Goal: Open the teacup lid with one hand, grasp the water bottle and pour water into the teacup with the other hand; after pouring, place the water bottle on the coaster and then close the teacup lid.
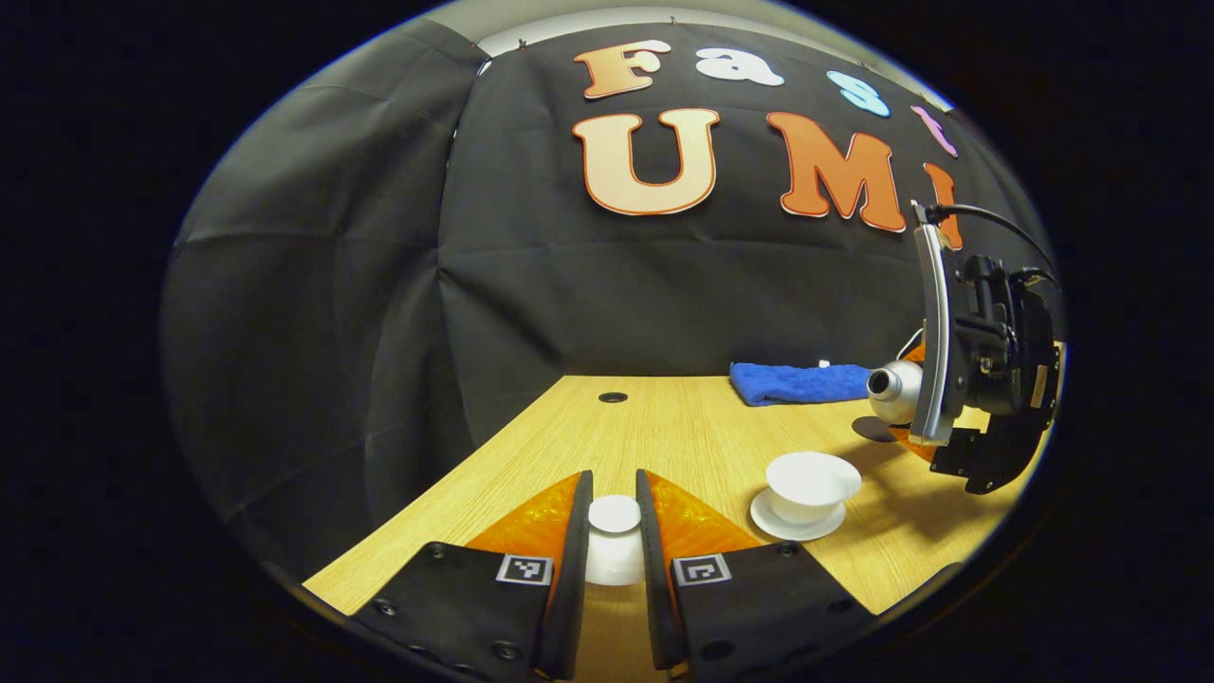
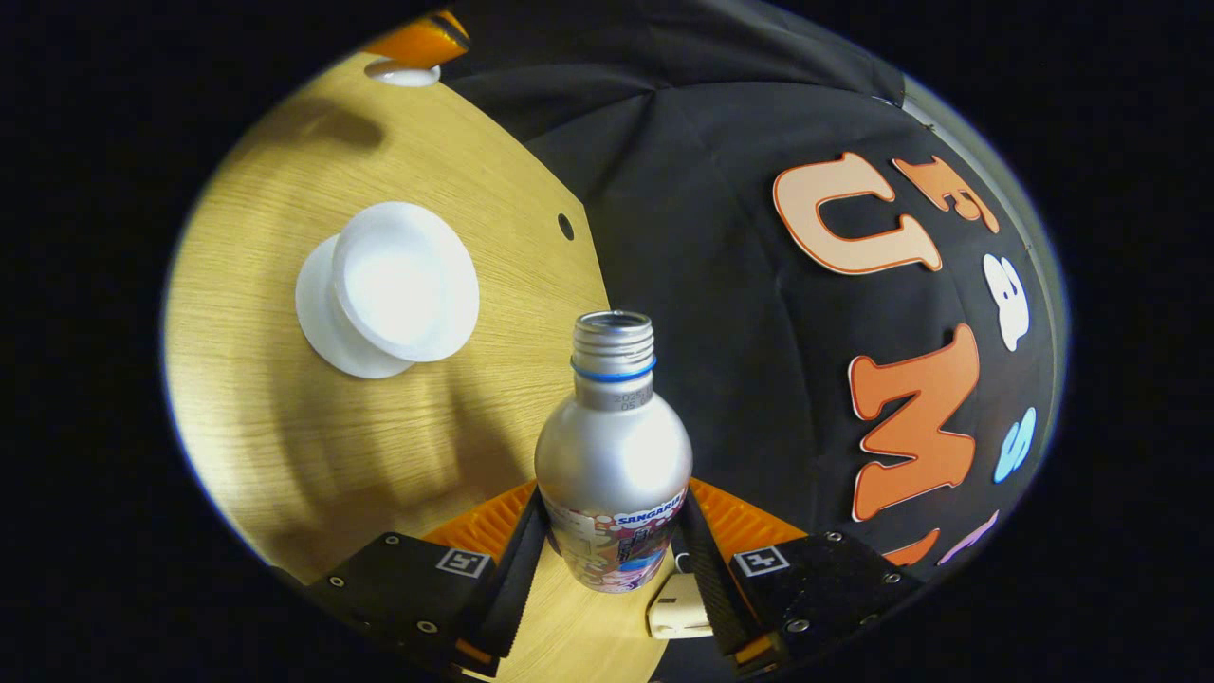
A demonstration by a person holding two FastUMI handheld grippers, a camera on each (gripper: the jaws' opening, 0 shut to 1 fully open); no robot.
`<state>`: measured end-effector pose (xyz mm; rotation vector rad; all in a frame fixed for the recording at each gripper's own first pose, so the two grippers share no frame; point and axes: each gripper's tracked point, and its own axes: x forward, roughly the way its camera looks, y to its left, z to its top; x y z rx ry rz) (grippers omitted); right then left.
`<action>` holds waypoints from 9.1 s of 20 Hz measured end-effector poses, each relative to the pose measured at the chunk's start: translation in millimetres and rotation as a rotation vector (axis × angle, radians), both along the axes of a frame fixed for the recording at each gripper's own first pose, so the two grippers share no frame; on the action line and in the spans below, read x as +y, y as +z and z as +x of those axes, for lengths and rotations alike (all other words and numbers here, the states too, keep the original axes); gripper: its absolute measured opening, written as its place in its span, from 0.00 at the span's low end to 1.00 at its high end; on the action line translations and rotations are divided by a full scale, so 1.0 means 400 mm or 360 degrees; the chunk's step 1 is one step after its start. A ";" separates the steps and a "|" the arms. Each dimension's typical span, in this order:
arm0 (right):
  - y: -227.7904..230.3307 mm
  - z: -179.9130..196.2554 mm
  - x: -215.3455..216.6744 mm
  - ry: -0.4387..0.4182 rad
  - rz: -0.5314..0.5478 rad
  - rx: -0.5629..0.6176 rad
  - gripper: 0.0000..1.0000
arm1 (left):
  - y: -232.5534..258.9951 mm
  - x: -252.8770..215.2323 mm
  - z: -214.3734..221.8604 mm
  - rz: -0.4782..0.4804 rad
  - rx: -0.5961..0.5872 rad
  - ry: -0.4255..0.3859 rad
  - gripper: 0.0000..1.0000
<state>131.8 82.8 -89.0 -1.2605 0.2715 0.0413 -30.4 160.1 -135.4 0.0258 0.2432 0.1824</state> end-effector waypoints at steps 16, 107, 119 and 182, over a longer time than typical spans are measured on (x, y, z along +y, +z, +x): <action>0.032 0.016 0.032 0.0116 -0.0440 -0.0132 0.78 | -0.017 0.052 -0.008 -0.0033 0.0007 0.0017 0.32; 0.135 0.040 0.078 0.0387 -0.0381 -0.0333 0.78 | 0.067 0.021 -0.012 -0.0075 -0.0089 -0.0007 0.32; 0.114 0.024 -0.087 0.0059 0.0771 -0.0079 0.79 | 0.126 -0.132 0.068 -0.0053 -0.0125 -0.0188 0.32; 0.009 0.171 -0.301 -0.0373 0.1993 -0.0067 0.96 | 0.111 -0.367 0.175 -0.0032 -0.0159 -0.0240 0.80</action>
